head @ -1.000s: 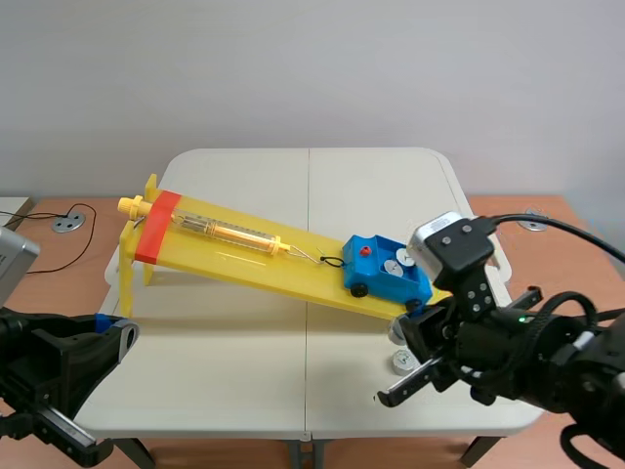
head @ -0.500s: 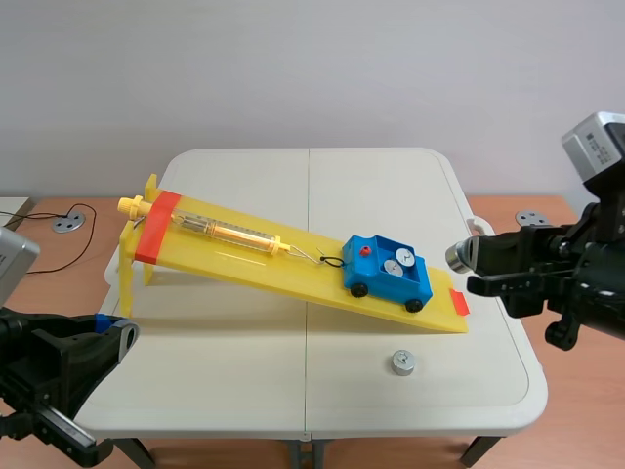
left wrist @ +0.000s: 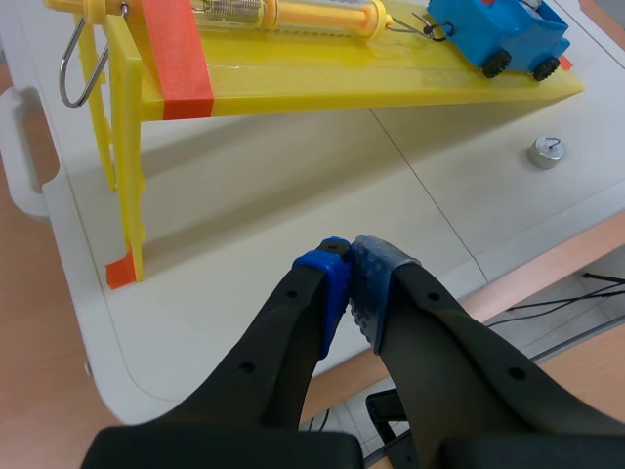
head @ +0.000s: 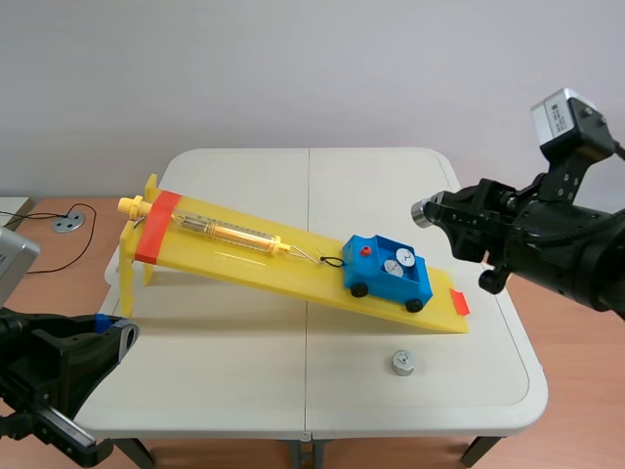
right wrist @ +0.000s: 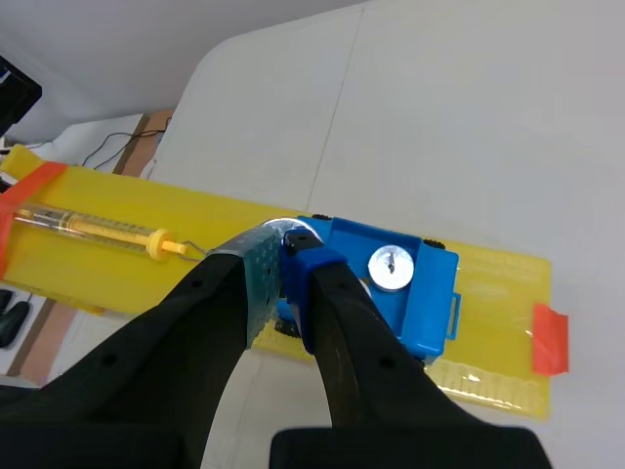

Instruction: Place the four metal weights on the blue cart on the ramp.

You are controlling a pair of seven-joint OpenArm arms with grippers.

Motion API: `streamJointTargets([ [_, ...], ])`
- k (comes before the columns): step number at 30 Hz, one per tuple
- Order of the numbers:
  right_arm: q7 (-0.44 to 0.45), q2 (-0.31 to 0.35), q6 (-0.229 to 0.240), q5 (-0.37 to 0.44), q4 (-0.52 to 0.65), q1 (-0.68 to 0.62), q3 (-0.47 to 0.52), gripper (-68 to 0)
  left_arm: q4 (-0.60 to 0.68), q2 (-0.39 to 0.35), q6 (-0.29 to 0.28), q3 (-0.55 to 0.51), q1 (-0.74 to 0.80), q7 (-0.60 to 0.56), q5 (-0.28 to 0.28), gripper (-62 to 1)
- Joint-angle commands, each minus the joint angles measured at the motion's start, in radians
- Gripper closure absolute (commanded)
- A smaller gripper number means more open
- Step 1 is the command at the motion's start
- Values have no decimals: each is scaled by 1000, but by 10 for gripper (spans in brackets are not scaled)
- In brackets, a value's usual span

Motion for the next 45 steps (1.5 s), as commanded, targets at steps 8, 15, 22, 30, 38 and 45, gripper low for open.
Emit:
streamJointTargets([
  [8, 128, -32, 26, 64, -107, 198, -26, -6, 64, 5, -21, -13, -35, -103, -59, -27],
  [15, 127, -55, 27, 64, -239, 280, -26, -6, 64, 5, -21, -13, -35, -103, -59, -27],
  [22, 132, -69, 27, 60, -315, 329, -25, -6, 64, 5, -21, -13, -35, -103, -59, -27],
  [30, 136, -70, 26, 52, -372, 364, -25, -6, 64, 5, -21, -13, -35, -103, -59, -27],
  [38, 138, -70, 19, 45, -383, 364, -25, -27, 64, 5, -21, -13, -35, -103, -59, -27],
  [45, 134, -70, 19, 45, -383, 360, -23, -113, 64, 5, -21, -13, -35, -103, -59, -27],
])
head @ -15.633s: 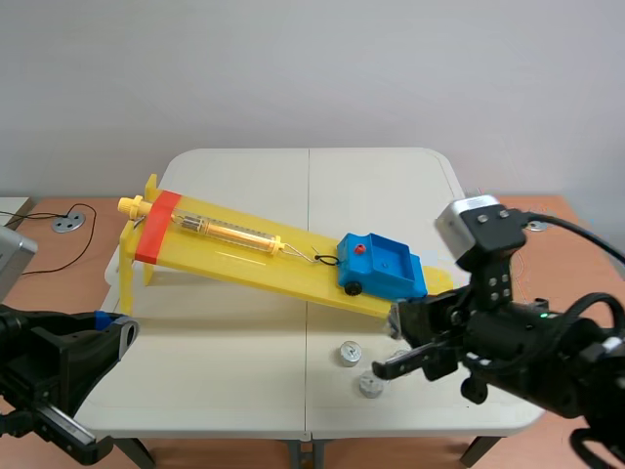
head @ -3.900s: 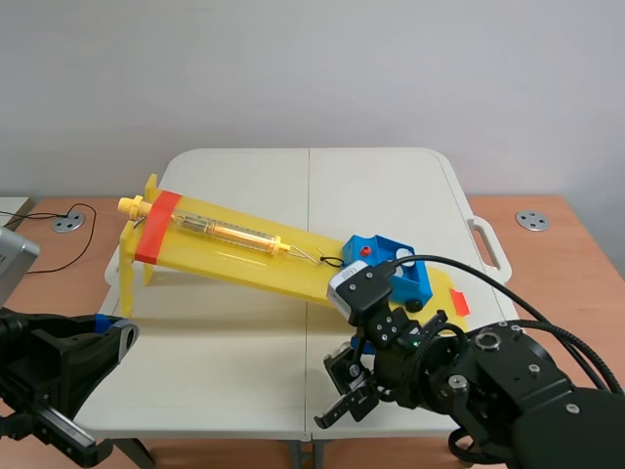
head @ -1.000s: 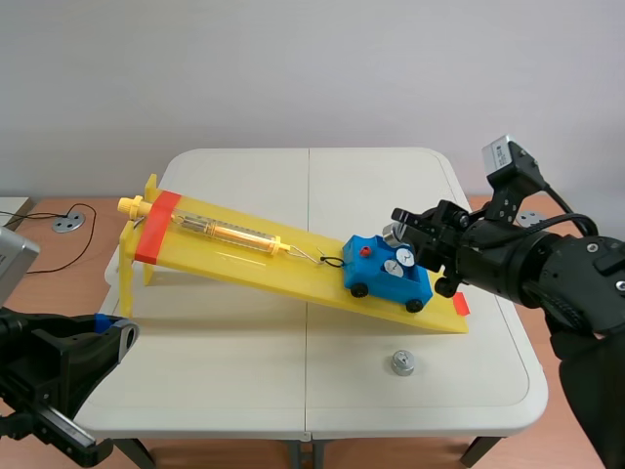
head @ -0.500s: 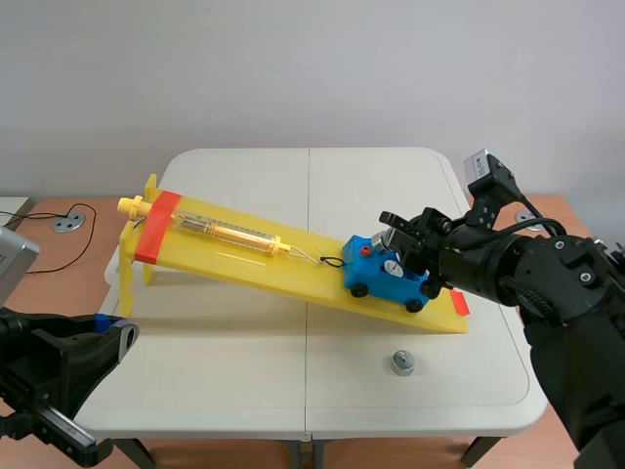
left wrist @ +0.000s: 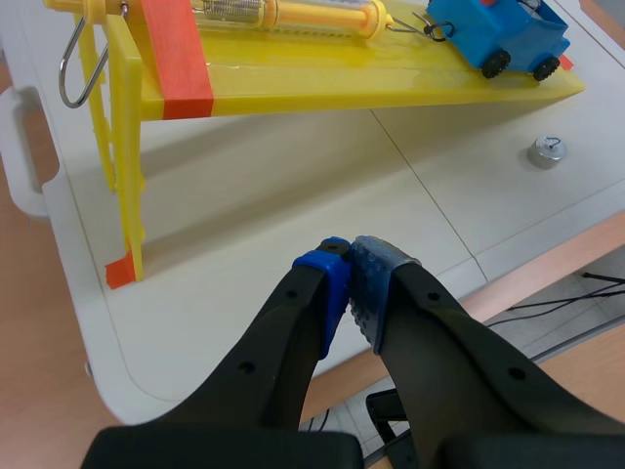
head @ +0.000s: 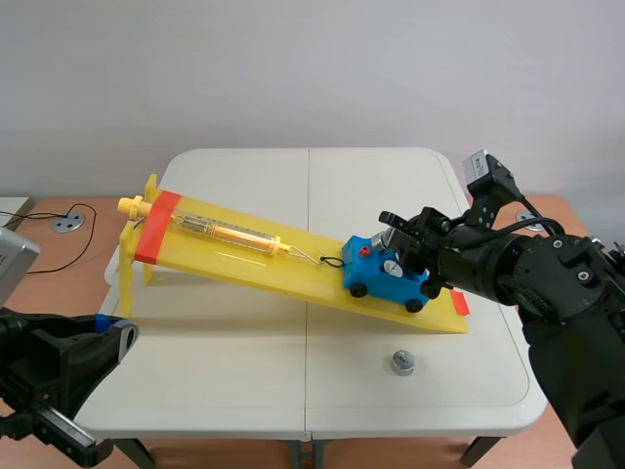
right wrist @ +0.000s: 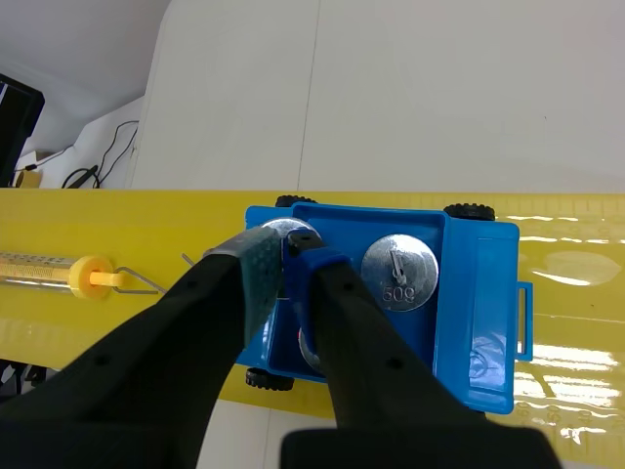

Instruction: Place the four metal weights on the blue cart on the ramp.

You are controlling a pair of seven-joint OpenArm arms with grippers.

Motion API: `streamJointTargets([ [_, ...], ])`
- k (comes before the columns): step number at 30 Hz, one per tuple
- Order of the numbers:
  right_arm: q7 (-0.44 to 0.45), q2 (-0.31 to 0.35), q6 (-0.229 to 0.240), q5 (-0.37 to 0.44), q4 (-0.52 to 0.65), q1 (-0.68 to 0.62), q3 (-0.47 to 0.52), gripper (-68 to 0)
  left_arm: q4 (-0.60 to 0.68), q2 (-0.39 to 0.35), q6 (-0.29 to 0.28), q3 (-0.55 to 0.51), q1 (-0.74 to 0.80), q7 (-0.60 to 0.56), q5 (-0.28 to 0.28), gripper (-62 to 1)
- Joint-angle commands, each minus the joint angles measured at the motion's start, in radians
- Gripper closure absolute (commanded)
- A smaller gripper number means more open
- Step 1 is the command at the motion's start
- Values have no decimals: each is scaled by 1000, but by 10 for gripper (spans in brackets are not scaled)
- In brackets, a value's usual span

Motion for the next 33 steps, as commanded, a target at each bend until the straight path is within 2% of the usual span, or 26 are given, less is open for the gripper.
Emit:
streamJointTargets([
  [1, 130, -2, 34, 66, 71, 110, -16, -145, 64, 5, -21, -13, -36, -103, -59, -27],
  [3, 130, -2, 35, 66, 71, 111, -8, -190, 64, 5, -21, -13, -36, -103, -59, -27],
  [7, 129, 0, 44, 67, 71, 109, 19, -221, 64, 5, -21, -13, -36, -103, -59, -27],
  [10, 121, 6, 87, 68, 72, 108, 47, -251, 64, 5, -21, -13, -36, -103, -59, -27],
  [16, 101, 34, 190, 86, 103, 90, 95, -261, 64, 5, -21, -13, -36, -103, -59, -27],
  [24, 96, 136, 249, 101, 274, -50, 111, -274, 64, 5, -21, -13, -36, -103, -59, -27],
  [33, 92, 291, 252, 100, 500, -260, 125, -274, 64, 5, -21, -13, -36, -103, -59, -27],
])
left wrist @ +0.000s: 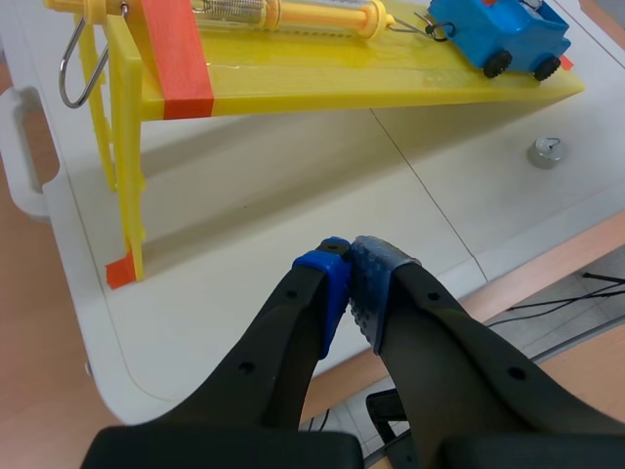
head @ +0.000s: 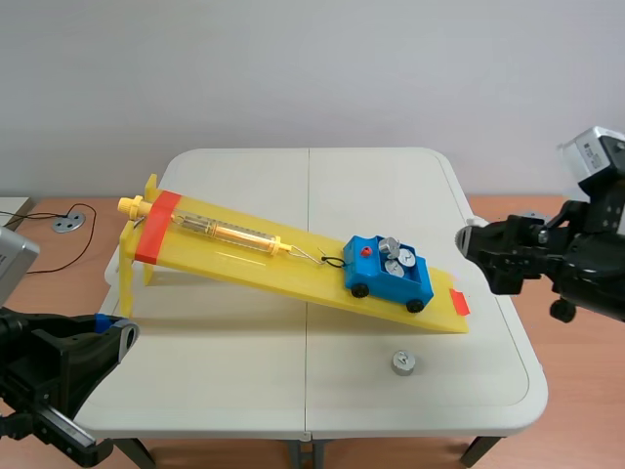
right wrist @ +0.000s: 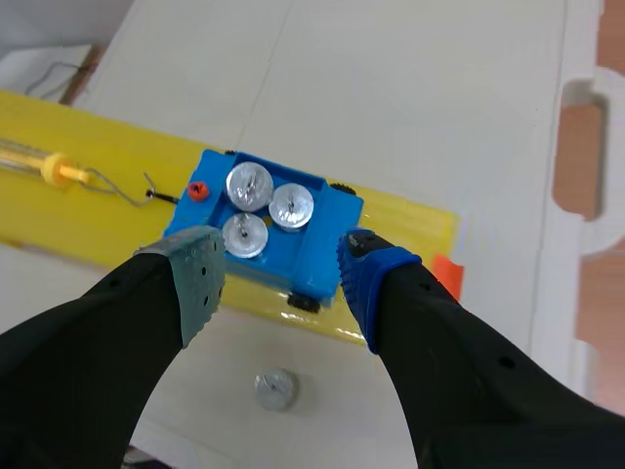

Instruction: Place the four metal weights on the blue cart on the ramp.

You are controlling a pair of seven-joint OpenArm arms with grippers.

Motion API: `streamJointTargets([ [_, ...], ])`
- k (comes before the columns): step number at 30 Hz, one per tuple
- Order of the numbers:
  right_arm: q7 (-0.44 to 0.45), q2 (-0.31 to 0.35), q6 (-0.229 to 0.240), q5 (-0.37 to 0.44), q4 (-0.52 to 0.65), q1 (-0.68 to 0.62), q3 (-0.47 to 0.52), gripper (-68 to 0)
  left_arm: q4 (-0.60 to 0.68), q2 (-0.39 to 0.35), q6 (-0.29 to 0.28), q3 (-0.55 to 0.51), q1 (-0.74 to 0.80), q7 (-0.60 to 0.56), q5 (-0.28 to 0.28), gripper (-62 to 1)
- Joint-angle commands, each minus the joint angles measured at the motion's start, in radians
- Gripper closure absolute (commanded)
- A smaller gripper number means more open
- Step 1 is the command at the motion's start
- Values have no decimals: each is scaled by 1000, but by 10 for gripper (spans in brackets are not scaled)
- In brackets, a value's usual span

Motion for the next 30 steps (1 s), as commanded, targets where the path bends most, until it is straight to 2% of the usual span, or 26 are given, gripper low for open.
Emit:
streamJointTargets([
  [1, 96, 92, 67, 96, 138, 4, 31, -274, 64, 5, -21, -13, -36, -103, -59, -27],
  [12, 60, 215, 66, 97, 299, -190, 122, -274, 64, 5, -21, -13, -36, -103, -59, -27],
  [21, 40, 222, 65, 85, 343, -269, 182, -274, 64, 5, -21, -13, -36, -103, -59, -27],
  [25, 45, 221, 66, 26, 343, -270, 164, -274, 64, 5, -21, -13, -36, -103, -59, -27],
  [30, 96, 221, 64, -61, 339, -267, 117, -274, 64, 5, -21, -13, -36, -103, -59, -27],
])
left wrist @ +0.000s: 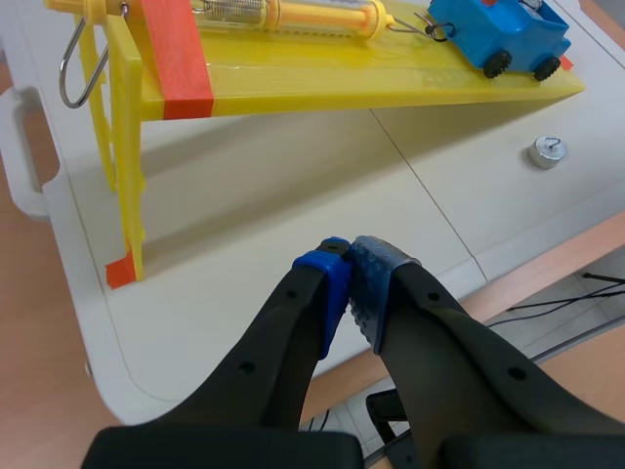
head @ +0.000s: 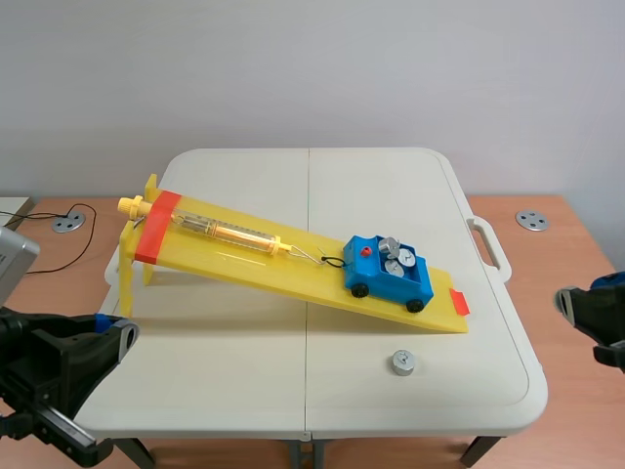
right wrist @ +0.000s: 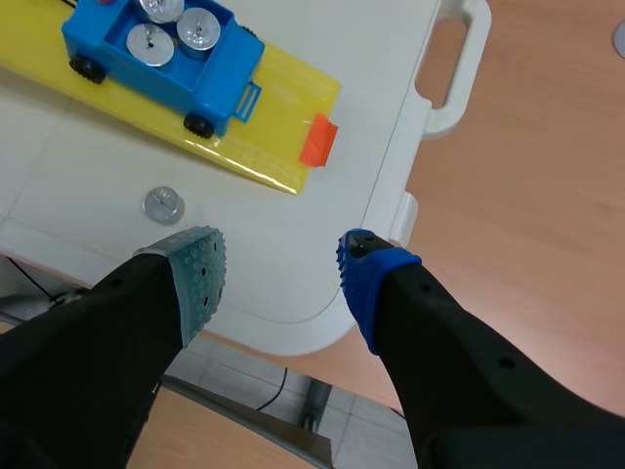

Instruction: Place the four metal weights on the blue cart on the ramp.

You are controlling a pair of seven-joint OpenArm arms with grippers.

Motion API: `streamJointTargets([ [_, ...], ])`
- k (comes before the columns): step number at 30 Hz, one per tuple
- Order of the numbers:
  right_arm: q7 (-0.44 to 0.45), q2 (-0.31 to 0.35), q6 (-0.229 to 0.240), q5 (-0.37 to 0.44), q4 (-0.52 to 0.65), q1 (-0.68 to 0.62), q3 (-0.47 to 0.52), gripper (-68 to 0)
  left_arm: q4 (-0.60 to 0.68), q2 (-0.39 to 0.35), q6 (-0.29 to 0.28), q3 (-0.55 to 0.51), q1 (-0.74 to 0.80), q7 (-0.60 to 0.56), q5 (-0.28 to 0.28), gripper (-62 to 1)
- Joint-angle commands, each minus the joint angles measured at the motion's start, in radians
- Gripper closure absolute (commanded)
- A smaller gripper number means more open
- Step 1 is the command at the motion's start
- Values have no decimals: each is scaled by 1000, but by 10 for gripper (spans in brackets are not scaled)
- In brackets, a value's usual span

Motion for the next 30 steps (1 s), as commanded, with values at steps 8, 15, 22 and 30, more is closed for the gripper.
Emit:
streamJointTargets([
  [8, 245, 47, 11, -143, 47, 53, -145, -274, 64, 5, -21, -13, -36, -103, -59, -27],
  [15, 289, 4, -47, -264, -55, 149, -275, -274, 64, 5, -21, -13, -36, -103, -59, -27],
  [22, 320, -52, -100, -349, -167, 236, -381, -274, 64, 5, -21, -13, -36, -103, -59, -27],
  [30, 355, -113, -171, -400, -311, 316, -459, -274, 64, 5, -21, -13, -36, -103, -59, -27],
])
